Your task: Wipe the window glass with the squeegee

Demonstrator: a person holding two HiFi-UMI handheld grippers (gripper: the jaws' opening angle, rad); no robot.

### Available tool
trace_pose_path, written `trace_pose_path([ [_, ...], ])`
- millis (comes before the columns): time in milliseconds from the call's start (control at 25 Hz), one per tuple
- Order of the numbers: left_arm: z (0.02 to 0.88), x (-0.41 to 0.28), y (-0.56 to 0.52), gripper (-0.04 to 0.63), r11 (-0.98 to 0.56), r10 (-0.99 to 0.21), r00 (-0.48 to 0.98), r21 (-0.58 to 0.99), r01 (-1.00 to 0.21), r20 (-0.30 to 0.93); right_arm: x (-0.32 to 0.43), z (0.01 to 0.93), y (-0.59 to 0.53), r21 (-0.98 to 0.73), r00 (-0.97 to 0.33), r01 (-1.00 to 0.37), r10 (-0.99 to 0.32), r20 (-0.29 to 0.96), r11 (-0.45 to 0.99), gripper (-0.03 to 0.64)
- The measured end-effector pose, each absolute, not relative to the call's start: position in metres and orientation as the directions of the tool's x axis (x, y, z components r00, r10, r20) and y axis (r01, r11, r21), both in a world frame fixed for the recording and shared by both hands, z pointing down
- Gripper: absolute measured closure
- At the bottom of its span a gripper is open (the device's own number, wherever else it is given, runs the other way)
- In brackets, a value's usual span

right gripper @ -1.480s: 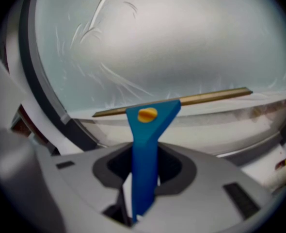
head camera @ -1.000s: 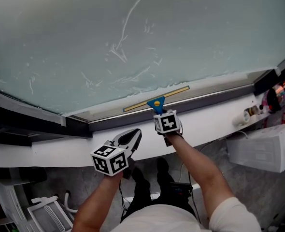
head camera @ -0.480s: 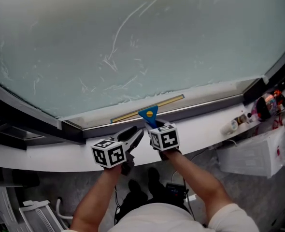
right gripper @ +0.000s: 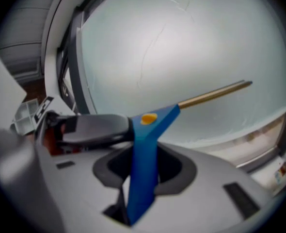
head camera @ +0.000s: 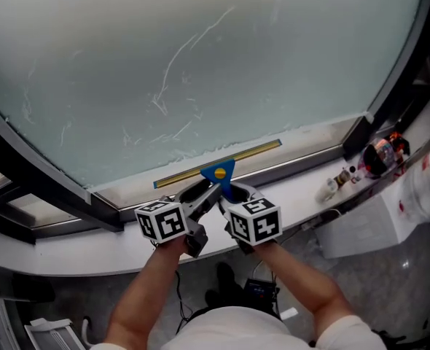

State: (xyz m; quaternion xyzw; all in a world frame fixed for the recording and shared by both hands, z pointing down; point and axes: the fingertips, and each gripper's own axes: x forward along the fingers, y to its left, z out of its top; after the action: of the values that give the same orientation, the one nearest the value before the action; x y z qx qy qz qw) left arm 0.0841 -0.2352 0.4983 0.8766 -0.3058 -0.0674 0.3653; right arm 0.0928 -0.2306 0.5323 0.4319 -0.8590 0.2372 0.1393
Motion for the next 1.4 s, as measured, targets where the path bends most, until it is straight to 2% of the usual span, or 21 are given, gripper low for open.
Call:
trace_pose_path([
  [240, 0.459, 0.097, -0.2, 0.374, -0.556, -0.558, 0.826, 0.774, -0.305, -0.075, 0.098, 0.483, -0.172, -0.222, -0.618, -0.785, -0.71, 0.338, 0.579, 0.485],
  [360, 0.423, 0.108, -0.187, 0.42, -0.576, -0.536, 0.823, 0.794, -0.195, -0.187, 0.102, 0.459, -0.152, -0.17, -0.62, -0.783, -0.732, 0.282, 0.598, 0.485],
  [520, 0.395, 0.13, -0.175, 0.435, -0.566, -0.521, 0.823, 0.814, -0.134, -0.227, 0.125, 0.432, -0.144, -0.022, -0.554, -0.825, -0.801, 0.228, 0.565, 0.485],
  [680, 0.374, 0.149, -0.179, 0.437, -0.574, -0.526, 0.823, 0.803, -0.158, -0.214, 0.144, 0.408, -0.148, 0.117, -0.529, -0.83, -0.836, 0.145, 0.546, 0.48],
  [880, 0.355, 0.19, -0.205, 0.457, -0.535, -0.546, 0.798, 0.839, -0.097, -0.255, 0.186, 0.391, -0.17, 0.218, -0.506, -0.835, -0.861, 0.054, 0.504, 0.46],
  [1080, 0.339, 0.252, -0.244, 0.457, -0.53, -0.571, 0.779, 0.841, -0.11, -0.258, 0.257, 0.371, -0.209, 0.198, -0.503, -0.847, -0.864, 0.004, 0.494, 0.468],
  [1280, 0.311, 0.287, -0.271, 0.448, -0.676, -0.581, 0.771, 0.683, -0.277, -0.262, 0.296, 0.347, -0.243, 0.167, -0.549, -0.825, -0.836, -0.004, 0.54, 0.469],
  [1400, 0.313, 0.294, -0.273, 0.434, -0.703, -0.6, 0.755, 0.625, -0.34, -0.264, 0.317, 0.334, -0.26, 0.152, -0.559, -0.82, -0.829, -0.006, 0.552, 0.469],
])
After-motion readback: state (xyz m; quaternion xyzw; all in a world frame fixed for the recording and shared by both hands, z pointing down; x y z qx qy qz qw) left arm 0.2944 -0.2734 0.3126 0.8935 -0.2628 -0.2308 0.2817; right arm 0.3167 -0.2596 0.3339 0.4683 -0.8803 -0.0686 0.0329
